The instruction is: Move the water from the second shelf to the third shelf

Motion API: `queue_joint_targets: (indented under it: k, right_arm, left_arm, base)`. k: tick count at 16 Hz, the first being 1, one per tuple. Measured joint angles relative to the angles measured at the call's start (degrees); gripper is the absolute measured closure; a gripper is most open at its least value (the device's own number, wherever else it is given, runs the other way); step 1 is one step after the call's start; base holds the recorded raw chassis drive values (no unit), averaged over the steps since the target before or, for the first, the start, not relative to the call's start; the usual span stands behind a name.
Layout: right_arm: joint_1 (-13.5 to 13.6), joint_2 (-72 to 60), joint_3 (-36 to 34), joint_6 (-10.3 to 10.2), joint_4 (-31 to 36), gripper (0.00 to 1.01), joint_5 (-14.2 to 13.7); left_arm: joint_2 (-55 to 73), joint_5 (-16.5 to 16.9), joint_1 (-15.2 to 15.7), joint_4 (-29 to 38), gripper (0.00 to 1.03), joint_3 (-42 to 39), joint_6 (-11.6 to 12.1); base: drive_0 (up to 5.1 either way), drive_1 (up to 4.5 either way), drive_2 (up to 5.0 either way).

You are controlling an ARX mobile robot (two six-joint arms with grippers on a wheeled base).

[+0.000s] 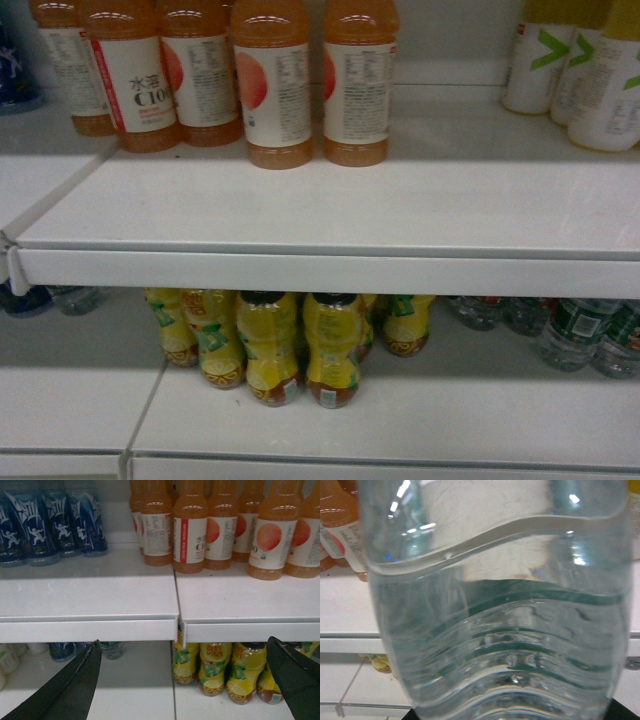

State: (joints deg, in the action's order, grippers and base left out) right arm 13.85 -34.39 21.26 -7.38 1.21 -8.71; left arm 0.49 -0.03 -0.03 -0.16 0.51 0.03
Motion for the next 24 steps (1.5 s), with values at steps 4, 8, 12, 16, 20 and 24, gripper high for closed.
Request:
queue_joint_targets:
  k: [4,8,12,16,20,24]
  right_arm:
    - [-0.04,0.02,-0.02,0.00,-0.13,0.61,-0.07]
    - [0.02,0.02,0.00,-0.02,0.07,0.61,0.04]
    - [0.00,0.02,-0.02,0.00,0.04,0.61,0.02]
    - [0.00,0.02,-0.02,-0.02,0.07,0.61,0.02]
    - [-0.02,0.00,-0.02,0.00,-0.02,0.61,0.00]
    - [-0.02,0.00,-0.02,-0.02,-0.13,0.61,0.00]
  left_arm:
    - [0.00,0.00,0.00,-0.02,0.05,0.00,0.00]
    - [0.00,0.07,0.00,-0.02,0.05,0.00,0.00]
    - [0.00,0.04,0.00,0.07,0.05,0.00,0.00]
    - [0.00,0.02,0.00,0.00,0.05,0.00,0.00]
    - [0.00,0.02,0.00,0.00,0.05,0.00,0.00]
    - [0.00,0.02,0.00,0.04,0.05,0.00,0.00]
  base:
    - [-4.9,2.47,2.5]
    - [-5.1,2.35,2.4]
    - [-5.0,2.39,2.4]
    - [-5.1,2.38,2.4]
    - [-5.0,2.47,2.5]
    - [-5.0,2.42,2.4]
